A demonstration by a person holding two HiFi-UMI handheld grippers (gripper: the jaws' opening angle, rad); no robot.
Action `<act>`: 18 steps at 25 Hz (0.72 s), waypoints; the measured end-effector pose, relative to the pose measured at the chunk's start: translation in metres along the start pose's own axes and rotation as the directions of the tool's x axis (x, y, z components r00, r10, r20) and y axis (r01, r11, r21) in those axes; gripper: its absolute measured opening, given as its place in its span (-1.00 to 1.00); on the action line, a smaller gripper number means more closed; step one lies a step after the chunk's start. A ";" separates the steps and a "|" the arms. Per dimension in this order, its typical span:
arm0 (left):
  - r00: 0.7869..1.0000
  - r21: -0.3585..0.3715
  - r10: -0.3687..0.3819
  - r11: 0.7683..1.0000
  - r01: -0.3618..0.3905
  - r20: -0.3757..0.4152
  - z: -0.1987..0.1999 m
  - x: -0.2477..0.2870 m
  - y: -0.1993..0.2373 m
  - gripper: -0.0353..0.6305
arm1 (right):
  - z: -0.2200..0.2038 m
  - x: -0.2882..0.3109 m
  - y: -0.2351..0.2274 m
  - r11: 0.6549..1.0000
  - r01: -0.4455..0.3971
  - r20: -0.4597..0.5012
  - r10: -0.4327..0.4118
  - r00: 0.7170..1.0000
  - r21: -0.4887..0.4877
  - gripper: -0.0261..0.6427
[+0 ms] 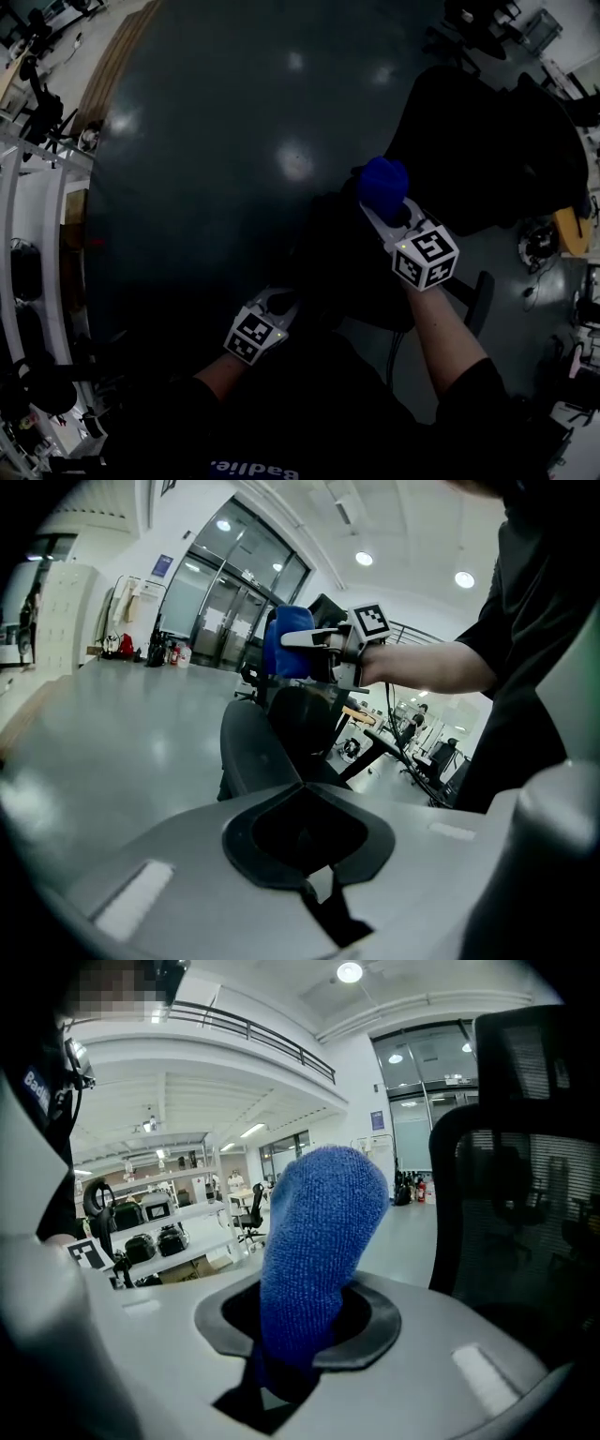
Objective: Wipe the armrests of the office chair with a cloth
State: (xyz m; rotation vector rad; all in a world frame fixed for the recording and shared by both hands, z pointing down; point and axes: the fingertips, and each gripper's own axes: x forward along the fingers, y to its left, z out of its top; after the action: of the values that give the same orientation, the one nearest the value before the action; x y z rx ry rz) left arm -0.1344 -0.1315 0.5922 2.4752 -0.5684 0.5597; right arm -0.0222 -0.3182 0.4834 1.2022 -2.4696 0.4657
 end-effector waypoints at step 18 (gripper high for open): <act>0.999 -0.083 0.036 0.996 -0.036 -0.008 -0.026 0.011 0.022 -0.84 | -0.070 0.128 0.001 0.946 -0.120 -0.337 0.012 0.942 -0.302 -0.55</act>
State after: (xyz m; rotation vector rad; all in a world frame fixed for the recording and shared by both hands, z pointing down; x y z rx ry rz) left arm -0.1437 -0.1367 0.6263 2.3886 -0.6225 0.5465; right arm -0.0849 -0.3749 0.6026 0.8355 -2.1931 0.2464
